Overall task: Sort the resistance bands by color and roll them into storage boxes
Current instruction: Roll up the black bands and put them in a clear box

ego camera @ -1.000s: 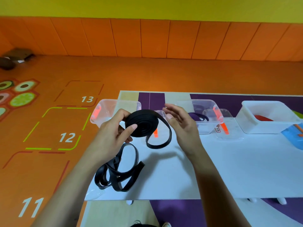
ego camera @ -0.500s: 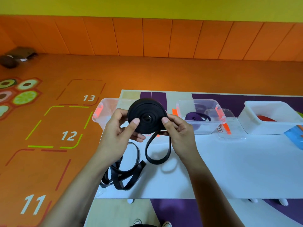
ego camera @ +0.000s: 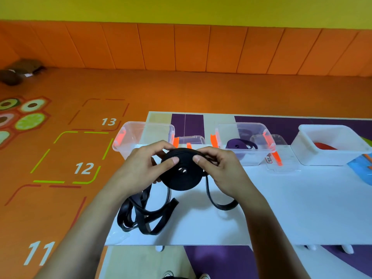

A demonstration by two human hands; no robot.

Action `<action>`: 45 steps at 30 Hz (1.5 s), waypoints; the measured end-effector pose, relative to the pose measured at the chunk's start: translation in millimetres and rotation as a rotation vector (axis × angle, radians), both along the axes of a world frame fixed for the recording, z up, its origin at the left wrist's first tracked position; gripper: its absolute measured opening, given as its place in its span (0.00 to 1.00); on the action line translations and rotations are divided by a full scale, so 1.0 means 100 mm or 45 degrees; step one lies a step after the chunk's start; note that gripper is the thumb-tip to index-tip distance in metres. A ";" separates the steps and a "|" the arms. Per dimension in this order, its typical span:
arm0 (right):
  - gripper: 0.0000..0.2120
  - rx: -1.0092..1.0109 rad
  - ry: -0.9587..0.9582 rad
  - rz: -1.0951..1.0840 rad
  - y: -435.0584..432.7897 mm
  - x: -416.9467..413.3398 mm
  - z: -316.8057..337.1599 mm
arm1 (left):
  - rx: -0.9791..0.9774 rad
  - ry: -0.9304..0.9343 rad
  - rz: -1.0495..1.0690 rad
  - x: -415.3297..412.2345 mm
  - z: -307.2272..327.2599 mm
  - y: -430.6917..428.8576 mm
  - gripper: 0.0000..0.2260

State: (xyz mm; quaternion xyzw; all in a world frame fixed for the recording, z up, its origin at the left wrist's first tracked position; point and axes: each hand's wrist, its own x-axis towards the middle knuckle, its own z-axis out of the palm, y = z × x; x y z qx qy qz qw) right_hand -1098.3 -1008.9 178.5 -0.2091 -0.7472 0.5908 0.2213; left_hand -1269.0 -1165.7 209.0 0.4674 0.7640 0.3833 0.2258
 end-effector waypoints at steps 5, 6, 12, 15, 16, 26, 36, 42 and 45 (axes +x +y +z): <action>0.04 -0.143 0.051 -0.060 0.04 0.04 0.00 | 0.100 -0.124 -0.046 0.04 -0.05 -0.03 0.05; 0.04 -0.192 0.056 -0.078 0.04 0.06 -0.01 | 0.133 -0.140 -0.026 0.04 -0.07 -0.03 0.05; 0.06 -0.391 0.117 -0.163 0.03 0.06 -0.05 | 0.362 -0.329 0.227 0.09 -0.06 0.06 0.07; 0.06 -0.414 0.147 -0.270 0.02 0.00 -0.09 | 0.385 -0.479 0.315 0.16 -0.12 0.12 0.06; 0.06 -0.411 0.151 -0.308 0.01 -0.02 -0.11 | 0.393 -0.569 0.326 0.19 -0.14 0.14 0.06; 0.07 -0.348 0.055 -0.240 0.15 0.09 -0.06 | -0.004 -0.376 0.322 0.16 -0.11 0.13 0.08; 0.08 -0.350 0.002 -0.084 0.35 0.16 -0.09 | 0.047 -0.768 0.090 0.11 -0.15 0.19 0.10; 0.11 -0.317 0.055 -0.111 0.45 0.17 -0.14 | 0.208 -0.834 0.220 0.25 -0.30 0.32 0.10; 0.13 -0.258 0.054 -0.016 0.43 0.14 -0.20 | 0.306 -0.956 0.299 0.29 -0.37 0.39 0.12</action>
